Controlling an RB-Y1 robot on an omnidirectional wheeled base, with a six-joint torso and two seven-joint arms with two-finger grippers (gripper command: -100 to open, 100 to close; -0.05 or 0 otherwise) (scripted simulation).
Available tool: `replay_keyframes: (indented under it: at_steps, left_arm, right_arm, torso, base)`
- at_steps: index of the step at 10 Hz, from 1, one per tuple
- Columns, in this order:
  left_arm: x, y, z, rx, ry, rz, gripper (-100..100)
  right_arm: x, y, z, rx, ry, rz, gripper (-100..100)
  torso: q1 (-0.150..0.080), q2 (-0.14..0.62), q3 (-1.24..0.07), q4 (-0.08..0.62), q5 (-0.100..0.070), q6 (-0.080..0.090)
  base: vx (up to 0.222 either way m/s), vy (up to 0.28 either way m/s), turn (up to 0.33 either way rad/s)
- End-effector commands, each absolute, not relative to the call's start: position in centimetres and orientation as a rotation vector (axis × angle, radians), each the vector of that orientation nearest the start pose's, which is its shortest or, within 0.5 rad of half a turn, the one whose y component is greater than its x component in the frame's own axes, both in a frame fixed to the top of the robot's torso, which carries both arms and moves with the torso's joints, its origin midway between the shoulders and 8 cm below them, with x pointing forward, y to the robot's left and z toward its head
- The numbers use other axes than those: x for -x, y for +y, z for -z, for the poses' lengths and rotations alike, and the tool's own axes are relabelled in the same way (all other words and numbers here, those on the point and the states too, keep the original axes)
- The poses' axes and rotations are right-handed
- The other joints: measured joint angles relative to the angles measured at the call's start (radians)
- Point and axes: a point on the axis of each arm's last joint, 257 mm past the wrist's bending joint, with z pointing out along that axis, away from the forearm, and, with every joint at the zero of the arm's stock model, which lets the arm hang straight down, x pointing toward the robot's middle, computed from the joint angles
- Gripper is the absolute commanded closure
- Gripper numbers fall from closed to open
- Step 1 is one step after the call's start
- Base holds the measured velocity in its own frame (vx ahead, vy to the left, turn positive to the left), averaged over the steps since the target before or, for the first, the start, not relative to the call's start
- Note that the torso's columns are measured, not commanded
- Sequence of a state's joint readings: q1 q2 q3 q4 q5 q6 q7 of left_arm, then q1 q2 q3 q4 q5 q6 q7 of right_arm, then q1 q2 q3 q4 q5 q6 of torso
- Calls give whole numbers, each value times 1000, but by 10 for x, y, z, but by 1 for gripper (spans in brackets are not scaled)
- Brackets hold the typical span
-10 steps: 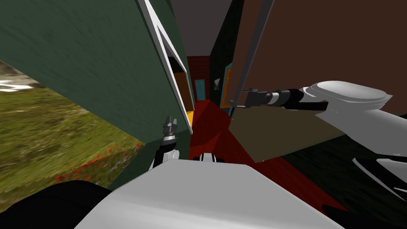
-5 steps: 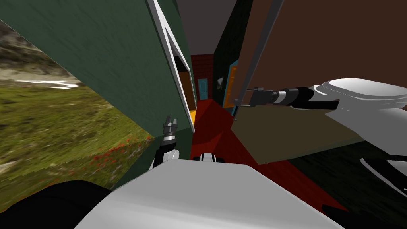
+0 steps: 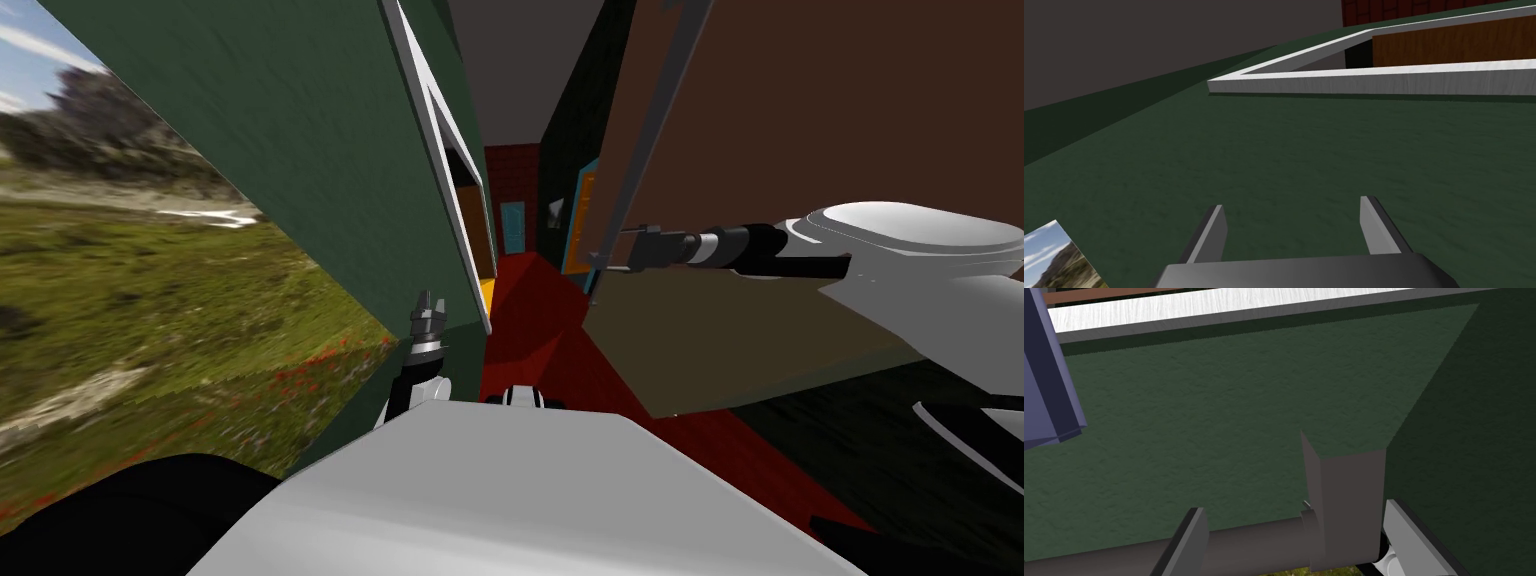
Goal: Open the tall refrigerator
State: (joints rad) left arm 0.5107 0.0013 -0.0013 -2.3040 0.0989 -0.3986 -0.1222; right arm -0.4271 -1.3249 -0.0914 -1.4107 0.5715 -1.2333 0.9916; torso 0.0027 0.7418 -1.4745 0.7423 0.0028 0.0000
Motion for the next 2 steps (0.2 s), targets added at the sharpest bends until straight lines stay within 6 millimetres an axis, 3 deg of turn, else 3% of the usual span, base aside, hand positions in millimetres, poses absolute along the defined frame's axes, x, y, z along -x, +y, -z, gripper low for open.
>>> replay_keyframes:
  at_steps: [1,2]
  left_arm:
    - [-353,292,-12,740,650,1233,0]
    - [-353,292,-12,740,650,1233,0]
  right_arm:
    - [-439,-289,-120,1607,437,296,0]
    - [-439,-289,-119,1608,439,295,0]
  torso:
    - [-1,-1,-1,-1,-1,0]
    - [-1,-2,-1,-2,-1,0]
  base:
    - [0,0,0]
    - [0,0,0]
